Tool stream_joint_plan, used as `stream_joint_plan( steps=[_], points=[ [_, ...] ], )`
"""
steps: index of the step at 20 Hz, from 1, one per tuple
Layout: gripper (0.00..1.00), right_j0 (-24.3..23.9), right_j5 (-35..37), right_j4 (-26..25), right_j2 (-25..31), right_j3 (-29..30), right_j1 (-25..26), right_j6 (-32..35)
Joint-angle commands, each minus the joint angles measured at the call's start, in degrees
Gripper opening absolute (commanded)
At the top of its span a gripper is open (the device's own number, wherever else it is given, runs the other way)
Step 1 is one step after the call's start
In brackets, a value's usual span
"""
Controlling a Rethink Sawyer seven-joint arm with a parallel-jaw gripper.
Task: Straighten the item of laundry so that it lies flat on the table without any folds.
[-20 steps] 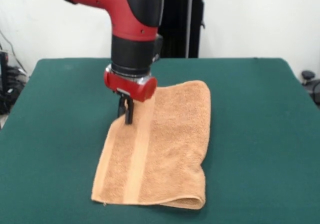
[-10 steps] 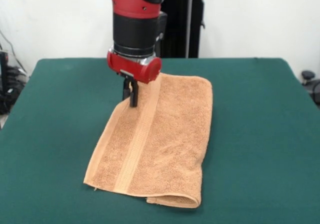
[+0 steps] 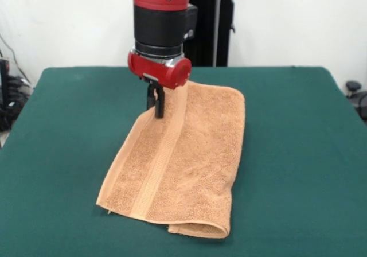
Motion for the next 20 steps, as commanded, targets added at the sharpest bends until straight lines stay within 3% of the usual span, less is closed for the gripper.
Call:
stream_joint_plan(
  steps=[1, 8, 20],
  points=[
    [0.00, 3.77, 2.07, 5.35, 7.92, 5.04, 1.01, 12.28],
    [0.00, 8.14, 3.12, 10.48, 7.28, 5.22, 0.57, 14.95],
    [0.00, 16.96, 7.16, 19.61, 1.09, 2.25, 0.09, 18.09]
  ],
)
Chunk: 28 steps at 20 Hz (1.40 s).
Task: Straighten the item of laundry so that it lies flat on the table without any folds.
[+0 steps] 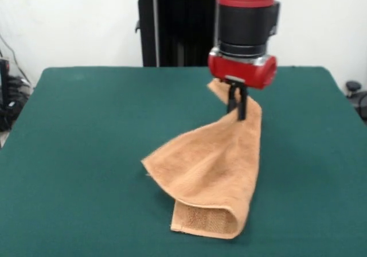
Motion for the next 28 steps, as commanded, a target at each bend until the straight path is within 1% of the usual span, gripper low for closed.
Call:
stream_joint_plan(
  steps=[1, 5, 11, 17, 20, 23, 25, 26, 28],
  points=[
    [0.00, 4.69, 7.66, 6.42, 0.70, 1.11, 0.18, 18.45],
    [0.00, 6.79, 9.06, 8.79, -1.16, -0.28, 0.66, 18.83],
    [0.00, 8.78, 9.21, 11.47, -2.33, -1.93, 2.00, 19.48],
    [0.00, 12.73, 10.39, 13.83, -4.91, -7.11, 5.40, 22.37],
    [0.00, 13.14, 9.44, 14.70, -4.63, -9.70, 7.49, 22.04],
    [0.00, 14.05, 9.39, 14.65, -5.58, -12.36, 9.22, 21.85],
    [0.00, 15.45, 10.57, 14.14, -7.71, -14.04, 10.33, 22.21],
    [1.00, 16.16, 11.16, 13.89, -8.78, -14.87, 10.89, 22.38],
    [1.00, 17.31, 11.63, 14.08, -10.12, -15.59, 11.54, 23.51]
  ],
)
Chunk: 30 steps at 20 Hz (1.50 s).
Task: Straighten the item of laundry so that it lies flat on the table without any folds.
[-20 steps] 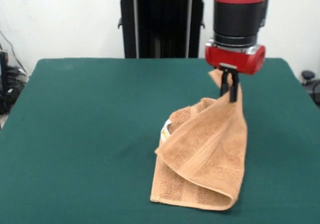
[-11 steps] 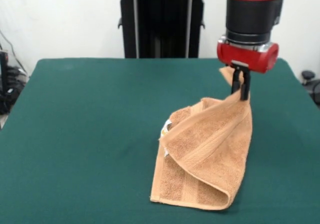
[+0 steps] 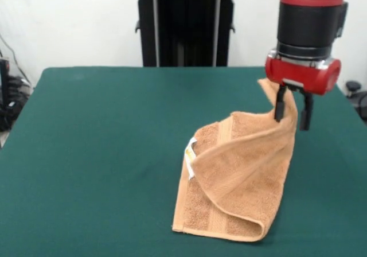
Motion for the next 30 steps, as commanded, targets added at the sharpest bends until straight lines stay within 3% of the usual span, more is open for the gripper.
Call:
stream_joint_plan(
  steps=[1, 5, 14, 19, 24, 30],
  points=[
    [1.00, 5.02, 7.61, 3.18, -3.32, -7.30, 7.27, 17.85],
    [1.00, 8.31, 11.03, 6.13, -7.03, -9.77, 9.25, 24.87],
    [1.00, 10.21, 14.07, 9.17, -8.22, -12.07, 8.29, 28.83],
    [1.00, 7.93, 14.75, 10.70, -3.19, -10.05, 3.95, 28.40],
    [1.00, 8.86, 16.47, 9.59, -5.03, -11.12, 3.93, 30.11],
    [1.00, 7.27, 14.65, 8.22, -4.19, -9.32, 3.65, 26.36]
  ],
)
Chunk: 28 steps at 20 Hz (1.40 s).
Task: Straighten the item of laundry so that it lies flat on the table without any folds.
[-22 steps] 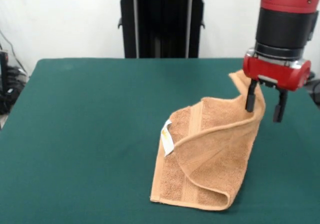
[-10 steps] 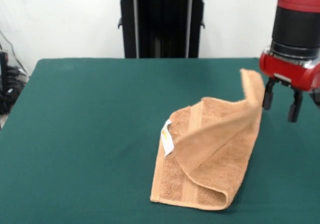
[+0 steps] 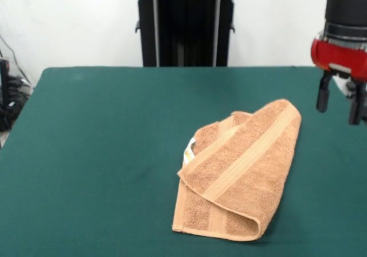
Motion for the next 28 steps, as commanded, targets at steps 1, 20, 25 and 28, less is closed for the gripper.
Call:
stream_joint_plan(
  steps=[1, 20, 25, 28],
  points=[
    [1.00, -1.23, 3.83, 0.94, 4.64, 1.61, 0.98, 11.25],
    [1.00, -10.84, -12.54, -9.00, 12.82, 10.32, 2.76, 0.94],
    [1.00, -12.17, -13.73, -11.08, 14.19, 9.82, 4.07, 2.07],
    [1.00, -12.81, -14.17, -12.15, 14.92, 9.31, 5.00, 2.52]
  ],
)
